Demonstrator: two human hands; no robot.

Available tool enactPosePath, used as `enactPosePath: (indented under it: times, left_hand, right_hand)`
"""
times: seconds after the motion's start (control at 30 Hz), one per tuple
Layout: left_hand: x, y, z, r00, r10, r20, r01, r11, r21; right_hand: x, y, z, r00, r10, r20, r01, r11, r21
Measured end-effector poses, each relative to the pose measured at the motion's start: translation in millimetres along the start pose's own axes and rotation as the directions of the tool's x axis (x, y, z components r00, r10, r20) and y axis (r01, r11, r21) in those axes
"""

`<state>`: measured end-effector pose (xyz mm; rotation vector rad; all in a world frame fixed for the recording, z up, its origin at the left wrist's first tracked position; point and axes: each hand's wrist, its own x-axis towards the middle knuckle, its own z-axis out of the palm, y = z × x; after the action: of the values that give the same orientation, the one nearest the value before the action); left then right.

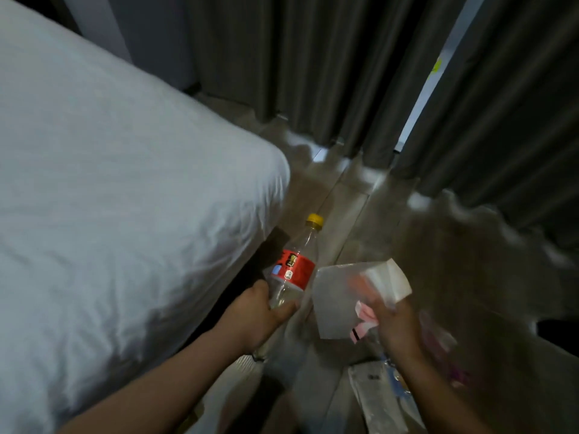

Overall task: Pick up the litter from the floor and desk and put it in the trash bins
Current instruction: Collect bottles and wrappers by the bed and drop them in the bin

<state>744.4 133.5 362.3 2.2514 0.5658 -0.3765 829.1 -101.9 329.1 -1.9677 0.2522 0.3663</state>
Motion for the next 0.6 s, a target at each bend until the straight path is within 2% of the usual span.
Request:
enactPosePath:
  times: [0.13,0.27,0.47,0.6]
  left_hand:
    - [-63.9,71.5,-53.2,0.999,-0.043,-0.022,0.041,0.997,-0.065]
    - [-140.9,155.3,-106.5,0.998,-0.009,-0.067,0.006,0.999,-0.043]
    - [-225.3,290.7,-176.8,0.994,0.037,-0.104,-0.056,0.98,-0.192]
    - [-255.8,364.2,-202.1,0.977,0.127,-0.171,-0.166,0.958,-0.234]
  right_hand:
    - [-71.2,-80.2,-57.8,0.999,0.016,0.035,-0.018,0.999,0.046]
    - [-145.1,-159.9,-134.5,0.998,0.054,0.017,-0.055,0.995,0.083]
    - [-217.8,-272.0,-242.0,0.98,0.111,-0.167,-0.081,0.981,0.174]
    - [-244.0,-335.3,-303.9,0.963,0.078,-0.258,-0.012,0.969,0.248]
